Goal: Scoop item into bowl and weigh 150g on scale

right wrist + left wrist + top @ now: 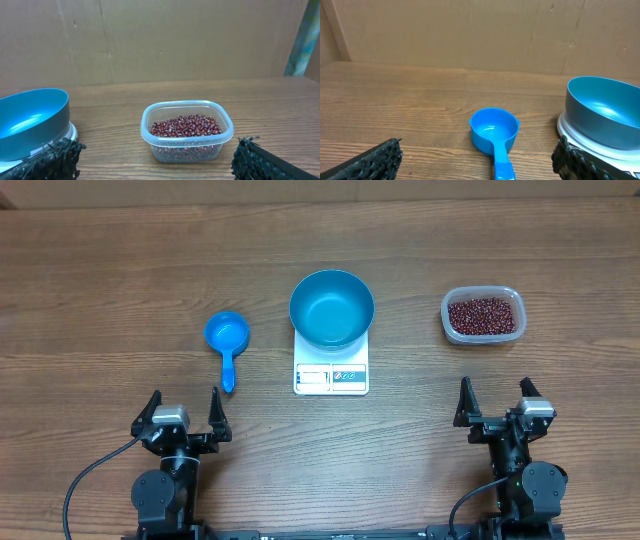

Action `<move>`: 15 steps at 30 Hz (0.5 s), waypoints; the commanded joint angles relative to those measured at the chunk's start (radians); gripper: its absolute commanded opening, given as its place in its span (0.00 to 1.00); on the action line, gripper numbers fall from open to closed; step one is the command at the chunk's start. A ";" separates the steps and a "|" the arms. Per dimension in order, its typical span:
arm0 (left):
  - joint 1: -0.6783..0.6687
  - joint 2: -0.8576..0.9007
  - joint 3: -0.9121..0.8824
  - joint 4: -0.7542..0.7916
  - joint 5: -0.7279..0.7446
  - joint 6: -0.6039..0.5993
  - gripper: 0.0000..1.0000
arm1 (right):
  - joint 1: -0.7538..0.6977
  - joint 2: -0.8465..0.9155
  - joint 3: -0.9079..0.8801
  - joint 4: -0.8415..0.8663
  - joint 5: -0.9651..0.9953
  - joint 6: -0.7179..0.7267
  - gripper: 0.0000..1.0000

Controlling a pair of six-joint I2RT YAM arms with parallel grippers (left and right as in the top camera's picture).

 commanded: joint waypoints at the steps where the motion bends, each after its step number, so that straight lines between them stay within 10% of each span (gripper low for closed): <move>1: -0.008 -0.011 -0.004 -0.001 0.013 0.012 0.99 | -0.003 0.002 -0.011 0.006 -0.002 -0.009 1.00; 15: -0.008 -0.011 -0.004 -0.001 0.013 0.012 1.00 | -0.003 0.003 -0.011 0.006 -0.002 -0.009 1.00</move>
